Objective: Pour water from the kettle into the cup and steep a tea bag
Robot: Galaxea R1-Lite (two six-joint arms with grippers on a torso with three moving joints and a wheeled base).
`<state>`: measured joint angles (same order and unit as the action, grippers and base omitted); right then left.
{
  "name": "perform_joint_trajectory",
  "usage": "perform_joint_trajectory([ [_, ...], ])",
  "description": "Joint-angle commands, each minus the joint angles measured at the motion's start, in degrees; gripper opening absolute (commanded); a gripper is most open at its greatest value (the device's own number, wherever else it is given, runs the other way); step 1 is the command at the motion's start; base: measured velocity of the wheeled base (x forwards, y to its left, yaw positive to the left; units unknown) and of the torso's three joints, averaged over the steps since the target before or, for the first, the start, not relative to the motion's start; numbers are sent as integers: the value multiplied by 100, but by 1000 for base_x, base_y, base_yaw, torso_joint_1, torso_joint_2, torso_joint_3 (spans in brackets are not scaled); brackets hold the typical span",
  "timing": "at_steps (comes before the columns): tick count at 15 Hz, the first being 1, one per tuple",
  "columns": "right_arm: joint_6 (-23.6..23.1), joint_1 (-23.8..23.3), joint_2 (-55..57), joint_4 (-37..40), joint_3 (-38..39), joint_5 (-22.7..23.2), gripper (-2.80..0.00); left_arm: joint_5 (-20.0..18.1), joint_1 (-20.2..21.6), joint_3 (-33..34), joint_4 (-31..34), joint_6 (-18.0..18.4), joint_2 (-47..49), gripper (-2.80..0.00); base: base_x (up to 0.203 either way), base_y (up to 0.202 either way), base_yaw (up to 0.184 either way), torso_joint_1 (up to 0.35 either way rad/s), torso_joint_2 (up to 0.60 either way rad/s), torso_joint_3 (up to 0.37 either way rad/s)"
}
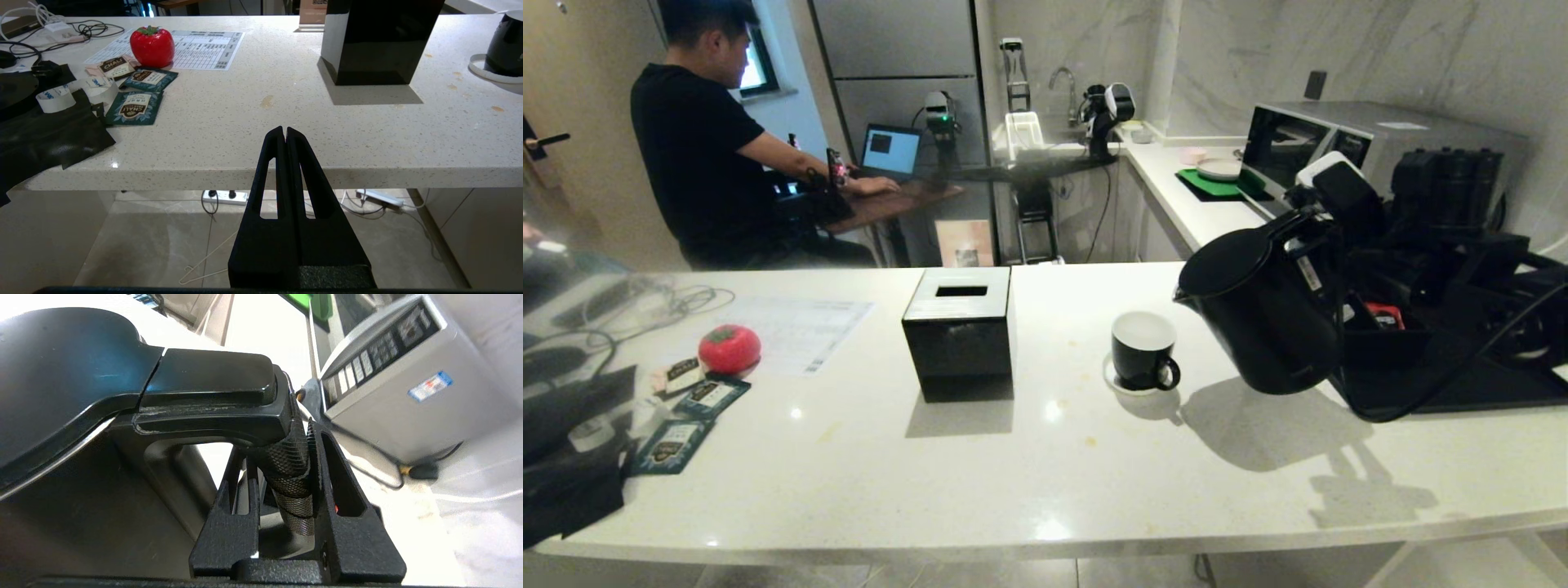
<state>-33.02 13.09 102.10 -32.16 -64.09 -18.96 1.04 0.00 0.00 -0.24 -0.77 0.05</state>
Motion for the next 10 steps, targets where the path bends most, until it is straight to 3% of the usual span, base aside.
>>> perform_joint_trajectory([
  [1,-137,20,74,-36,-42,-12,-280,2,0,0,-2,-2,4,-280,0,0,0,0,0,0],
  [10,-670,79,153,-88,-122,-20,-280,2,0,0,-2,-2,4,-280,0,0,0,0,0,0],
])
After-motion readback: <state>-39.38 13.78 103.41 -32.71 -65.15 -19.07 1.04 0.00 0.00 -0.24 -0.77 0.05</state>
